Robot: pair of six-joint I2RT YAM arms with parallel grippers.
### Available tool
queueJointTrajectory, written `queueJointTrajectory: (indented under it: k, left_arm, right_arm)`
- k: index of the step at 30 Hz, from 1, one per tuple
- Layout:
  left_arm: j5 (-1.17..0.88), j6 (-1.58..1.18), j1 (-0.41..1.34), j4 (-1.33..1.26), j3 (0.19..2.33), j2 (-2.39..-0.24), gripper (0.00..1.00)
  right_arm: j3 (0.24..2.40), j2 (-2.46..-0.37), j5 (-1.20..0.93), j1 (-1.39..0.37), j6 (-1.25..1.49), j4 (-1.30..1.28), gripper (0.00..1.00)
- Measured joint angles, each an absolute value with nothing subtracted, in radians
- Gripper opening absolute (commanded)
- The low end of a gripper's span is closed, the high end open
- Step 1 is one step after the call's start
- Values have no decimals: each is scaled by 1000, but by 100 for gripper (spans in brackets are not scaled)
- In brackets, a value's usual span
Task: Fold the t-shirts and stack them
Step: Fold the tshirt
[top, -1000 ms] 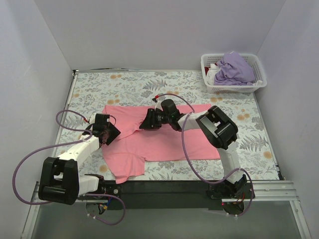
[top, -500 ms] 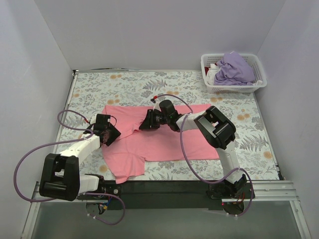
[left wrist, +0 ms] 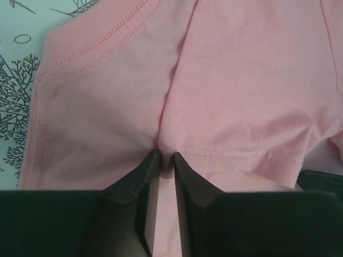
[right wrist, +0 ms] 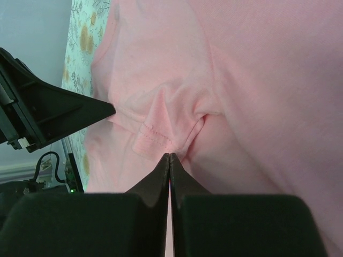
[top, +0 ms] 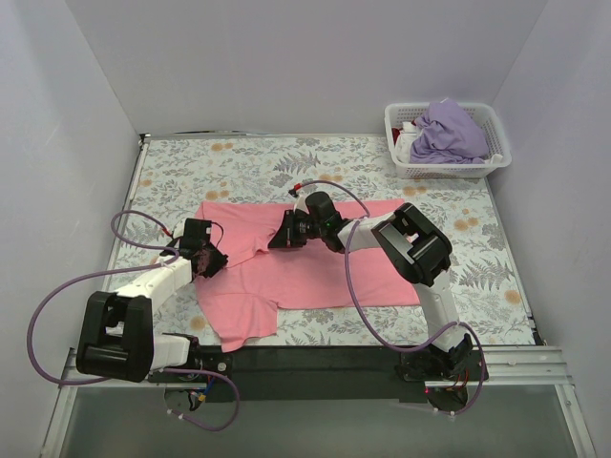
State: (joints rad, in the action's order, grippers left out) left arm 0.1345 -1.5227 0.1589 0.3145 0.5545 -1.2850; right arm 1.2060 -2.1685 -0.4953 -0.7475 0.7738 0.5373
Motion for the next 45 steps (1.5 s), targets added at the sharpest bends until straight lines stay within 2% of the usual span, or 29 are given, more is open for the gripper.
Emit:
queueJointTrajectory:
  k: [4, 10, 11, 12, 15, 18, 38, 41, 45]
  left_arm:
    - [136, -1515, 159, 338, 559, -1285, 2]
    - [151, -1499, 159, 384, 597, -1270, 0]
    - [155, -1496, 159, 389, 601, -1266, 0]
    - [158, -1494, 159, 393, 605, -1263, 0]
    - [165, -1488, 159, 397, 609, -1259, 0]
    - [168, -1485, 159, 403, 609, -1259, 0]
    - [168, -1470, 159, 408, 609, -1259, 0]
    - [168, -1469, 159, 408, 609, -1259, 0]
    - [168, -1468, 159, 408, 609, -1259, 0]
  right_arm:
    - [1195, -2168, -493, -748, 756, 543, 1]
    - [1193, -2168, -493, -748, 740, 543, 2]
    - [1193, -2168, -493, -748, 737, 543, 6]
    - [1193, -2168, -493, -748, 738, 543, 16]
    - [1192, -2168, -493, -748, 739, 545, 31]
    - [1192, -2168, -492, -748, 745, 549, 37]
    - [1204, -2189, -498, -763, 788, 562, 35]
    - [1205, -2190, -495, -764, 788, 564, 29]
    - [1205, -2197, -486, -765, 789, 565, 14]
